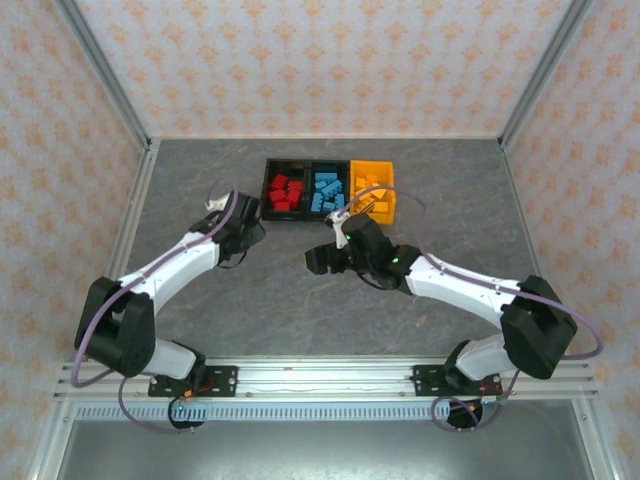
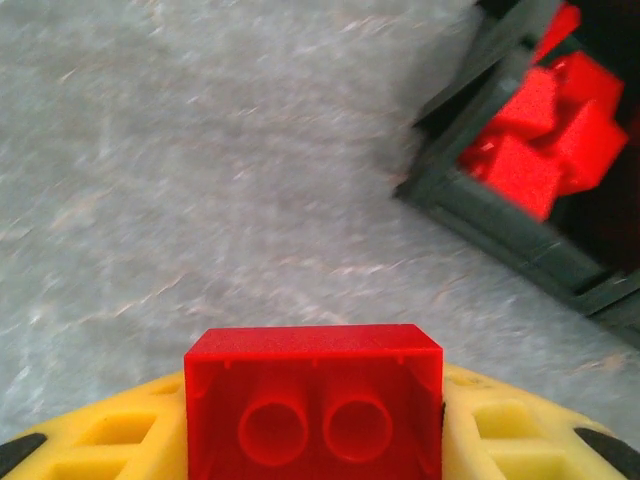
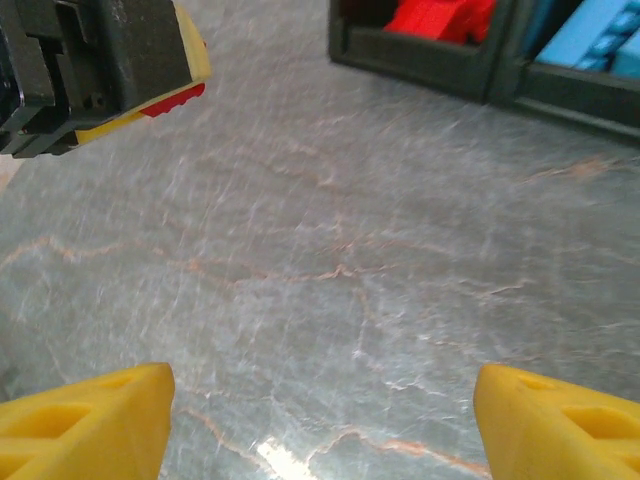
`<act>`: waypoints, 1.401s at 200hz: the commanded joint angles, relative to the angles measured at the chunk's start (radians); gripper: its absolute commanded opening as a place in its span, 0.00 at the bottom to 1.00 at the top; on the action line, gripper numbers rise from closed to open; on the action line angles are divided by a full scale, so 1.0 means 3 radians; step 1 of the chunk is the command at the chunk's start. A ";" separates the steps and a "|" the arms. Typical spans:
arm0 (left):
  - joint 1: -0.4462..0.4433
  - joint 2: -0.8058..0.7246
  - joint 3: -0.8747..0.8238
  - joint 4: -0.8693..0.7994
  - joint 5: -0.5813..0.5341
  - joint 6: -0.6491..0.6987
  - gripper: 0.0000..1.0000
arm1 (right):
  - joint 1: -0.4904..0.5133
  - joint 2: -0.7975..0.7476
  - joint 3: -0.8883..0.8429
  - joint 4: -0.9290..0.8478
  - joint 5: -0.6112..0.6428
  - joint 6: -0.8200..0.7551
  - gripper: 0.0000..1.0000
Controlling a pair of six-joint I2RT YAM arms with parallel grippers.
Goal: Sort the legos into containers by color
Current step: Pick up the lego from the middle-left of the table, then place the lego in the container.
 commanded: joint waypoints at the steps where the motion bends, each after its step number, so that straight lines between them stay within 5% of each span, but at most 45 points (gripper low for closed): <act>1: -0.0040 0.0274 0.0391 -0.0127 0.0055 0.0200 0.47 | -0.0088 -0.0162 -0.0076 0.0077 0.0178 0.0137 0.78; 68: -0.0073 0.1435 0.1936 -0.0548 0.0139 0.0518 0.48 | -0.0488 -0.0256 -0.0105 -0.0083 0.0487 0.0486 0.78; 146: 0.0011 0.2807 0.3677 -0.1163 0.0178 0.0679 0.49 | -0.0542 -0.0377 -0.0149 -0.0229 0.0613 0.0531 0.78; 182: 0.0034 0.2953 0.3794 -0.1185 0.0193 0.0681 0.51 | -0.0553 -0.0384 -0.0177 -0.0236 0.0626 0.0545 0.78; 216: 0.0034 0.2906 0.3792 -0.1170 0.0208 0.0670 0.66 | -0.0553 -0.0366 -0.0171 -0.0242 0.0640 0.0552 0.78; 280: -0.0031 0.2130 0.3214 -0.0807 0.0251 0.0833 0.74 | -0.0588 -0.0356 0.0017 -0.0353 0.0826 0.0502 0.83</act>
